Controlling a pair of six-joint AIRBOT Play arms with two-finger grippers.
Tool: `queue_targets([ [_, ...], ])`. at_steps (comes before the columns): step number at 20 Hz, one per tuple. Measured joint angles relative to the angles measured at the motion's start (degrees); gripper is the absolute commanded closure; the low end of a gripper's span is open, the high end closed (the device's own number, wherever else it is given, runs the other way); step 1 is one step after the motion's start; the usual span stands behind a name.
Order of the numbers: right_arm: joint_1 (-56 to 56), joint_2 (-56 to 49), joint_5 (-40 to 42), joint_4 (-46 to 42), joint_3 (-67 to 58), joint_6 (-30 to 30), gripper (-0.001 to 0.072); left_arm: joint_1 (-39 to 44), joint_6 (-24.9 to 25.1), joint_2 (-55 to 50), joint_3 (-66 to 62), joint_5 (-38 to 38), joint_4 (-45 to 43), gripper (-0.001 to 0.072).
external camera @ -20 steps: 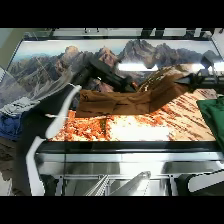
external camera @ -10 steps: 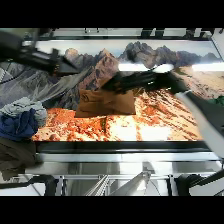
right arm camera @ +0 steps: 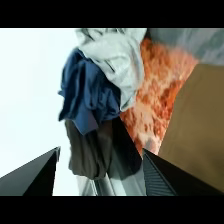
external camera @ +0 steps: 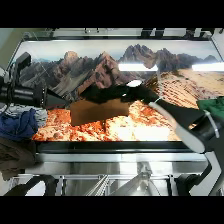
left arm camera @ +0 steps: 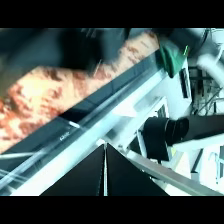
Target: Fold the shirts.
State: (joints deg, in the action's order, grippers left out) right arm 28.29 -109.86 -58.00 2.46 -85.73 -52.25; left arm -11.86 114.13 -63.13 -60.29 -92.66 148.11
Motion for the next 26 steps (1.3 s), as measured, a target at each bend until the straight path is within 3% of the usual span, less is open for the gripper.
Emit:
queue_targets([
  [3, -10.7, 3.0, -5.7, -8.3, -0.1, -5.6, 0.0243, -0.2, 0.5, 3.5, 3.1, 0.7, 0.0, 0.0685],
  [5, -17.3, 5.1, -8.1, -20.4, -0.1, -12.1, 0.0014, -0.2, 0.8, 5.2, 4.0, 0.9, 0.0, 0.0685],
  [8, -24.2, 6.7, -11.6, -40.3, 0.5, -21.7, 0.0009, -0.3, 1.0, 6.6, 4.6, 1.9, 0.0, 0.0685],
  [11, -25.9, 6.0, -13.1, -47.9, 1.7, -24.5, 0.0009, -0.3, 1.0, 7.1, 4.8, 3.2, 0.0, 0.0686],
  [15, -23.6, 2.7, -13.0, -48.7, 2.3, -24.6, 0.0009, -0.3, 1.0, 7.3, 4.9, 4.4, 0.0, 0.0686],
  [26, -16.4, -2.3, -7.3, -34.3, 2.5, -19.7, 0.0024, -0.3, 0.8, 7.3, 4.9, 4.1, 0.0, 0.0686],
])
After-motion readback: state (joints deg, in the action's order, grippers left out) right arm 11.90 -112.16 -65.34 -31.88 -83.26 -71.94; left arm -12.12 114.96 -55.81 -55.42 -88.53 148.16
